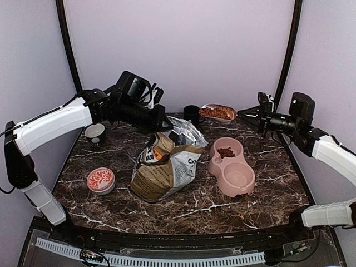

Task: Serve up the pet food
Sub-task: Place the pet food in the pet food bowl.

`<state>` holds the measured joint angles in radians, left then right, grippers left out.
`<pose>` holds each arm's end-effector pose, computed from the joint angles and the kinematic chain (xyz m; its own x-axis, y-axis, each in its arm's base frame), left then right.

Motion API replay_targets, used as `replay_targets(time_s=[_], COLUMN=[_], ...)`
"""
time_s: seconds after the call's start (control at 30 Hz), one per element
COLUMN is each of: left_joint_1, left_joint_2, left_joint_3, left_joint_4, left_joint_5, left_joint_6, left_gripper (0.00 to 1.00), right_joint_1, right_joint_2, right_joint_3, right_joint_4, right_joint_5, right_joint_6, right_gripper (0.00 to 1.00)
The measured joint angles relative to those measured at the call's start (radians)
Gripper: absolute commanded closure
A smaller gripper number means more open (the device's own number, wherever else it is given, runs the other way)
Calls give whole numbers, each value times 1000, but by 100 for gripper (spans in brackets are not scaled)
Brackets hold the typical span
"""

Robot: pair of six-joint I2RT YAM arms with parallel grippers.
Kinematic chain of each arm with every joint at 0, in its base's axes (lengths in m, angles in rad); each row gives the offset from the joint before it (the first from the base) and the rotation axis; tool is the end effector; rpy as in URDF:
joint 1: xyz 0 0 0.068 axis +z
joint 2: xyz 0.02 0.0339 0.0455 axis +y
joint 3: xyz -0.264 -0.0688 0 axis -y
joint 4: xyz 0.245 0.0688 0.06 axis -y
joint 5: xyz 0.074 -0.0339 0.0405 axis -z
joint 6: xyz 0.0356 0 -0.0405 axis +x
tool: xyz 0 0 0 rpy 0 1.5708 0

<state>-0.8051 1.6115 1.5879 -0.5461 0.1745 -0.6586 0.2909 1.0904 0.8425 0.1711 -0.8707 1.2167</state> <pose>0.2512 -0.2702 0.3727 -0.7921 -0.0457 -0.6086 0.4128 0.6944 -0.5894 0.2287 0.0969 0.3382 -0.8840 0.3662 -0.2907 -0.2484 0.1588 0.9555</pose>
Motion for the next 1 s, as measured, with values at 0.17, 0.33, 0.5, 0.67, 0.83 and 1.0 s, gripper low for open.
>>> replay_targets(time_s=[0.17, 0.33, 0.5, 0.67, 0.83, 1.0], left_joint_1=[0, 0, 0, 0, 0, 0], left_joint_2=[0, 0, 0, 0, 0, 6], left_joint_3=[0, 0, 0, 0, 3, 15], left_joint_4=[0, 0, -1, -1, -3, -14], left_joint_5=[0, 0, 0, 0, 0, 1], left_joint_6=[2, 6, 16, 23, 29, 37], left_gripper=[100, 100, 100, 100, 100, 100], right_joint_1=[-69, -151, -217, -266, -315, -369], right_joint_2=[-26, -58, -85, -109, -135, -179], right_joint_3=[-24, -60, -111, -165, -234, -296], right_joint_4=[-9, -26, -50, -68, -73, -111], right_joint_5=[-29, -53, -74, -89, -103, -120], right_joint_6=[-11, -27, -42, -67, -91, -119], right_gripper=[100, 100, 100, 100, 100, 100])
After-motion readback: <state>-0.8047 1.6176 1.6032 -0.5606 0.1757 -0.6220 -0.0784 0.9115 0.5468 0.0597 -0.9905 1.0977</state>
